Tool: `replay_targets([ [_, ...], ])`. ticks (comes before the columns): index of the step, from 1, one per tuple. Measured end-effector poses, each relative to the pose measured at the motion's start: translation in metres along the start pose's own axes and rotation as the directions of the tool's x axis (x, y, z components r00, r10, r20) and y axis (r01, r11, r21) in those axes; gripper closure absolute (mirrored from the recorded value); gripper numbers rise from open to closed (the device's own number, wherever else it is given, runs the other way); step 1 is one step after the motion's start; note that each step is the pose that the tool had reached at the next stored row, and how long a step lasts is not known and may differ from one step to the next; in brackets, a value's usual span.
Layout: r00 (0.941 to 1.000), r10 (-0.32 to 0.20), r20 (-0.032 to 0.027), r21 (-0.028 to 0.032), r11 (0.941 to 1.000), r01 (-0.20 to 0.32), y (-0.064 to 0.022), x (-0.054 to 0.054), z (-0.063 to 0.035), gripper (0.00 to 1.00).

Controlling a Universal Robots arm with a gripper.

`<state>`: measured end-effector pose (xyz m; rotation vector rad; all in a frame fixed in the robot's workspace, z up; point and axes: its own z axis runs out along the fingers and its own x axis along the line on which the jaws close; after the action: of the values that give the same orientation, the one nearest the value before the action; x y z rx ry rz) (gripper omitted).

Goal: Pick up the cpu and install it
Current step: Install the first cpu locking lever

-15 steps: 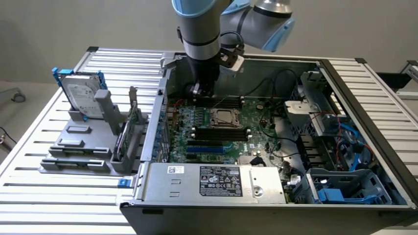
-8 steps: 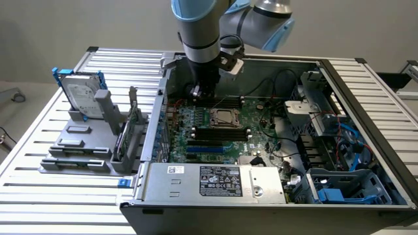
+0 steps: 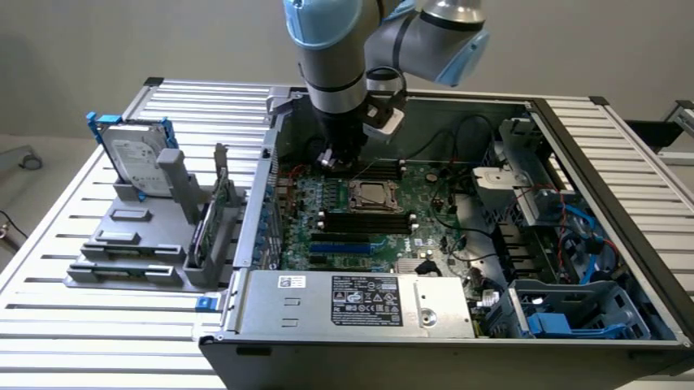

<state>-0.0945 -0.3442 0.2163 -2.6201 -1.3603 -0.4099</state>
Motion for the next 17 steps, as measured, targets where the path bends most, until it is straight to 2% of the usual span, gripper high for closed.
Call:
replay_targets([
  [17, 0.9991, 0.042, -0.0006, -0.0141, 0.999, -0.042, 0.001, 0.0, 0.0157, 0.89],
])
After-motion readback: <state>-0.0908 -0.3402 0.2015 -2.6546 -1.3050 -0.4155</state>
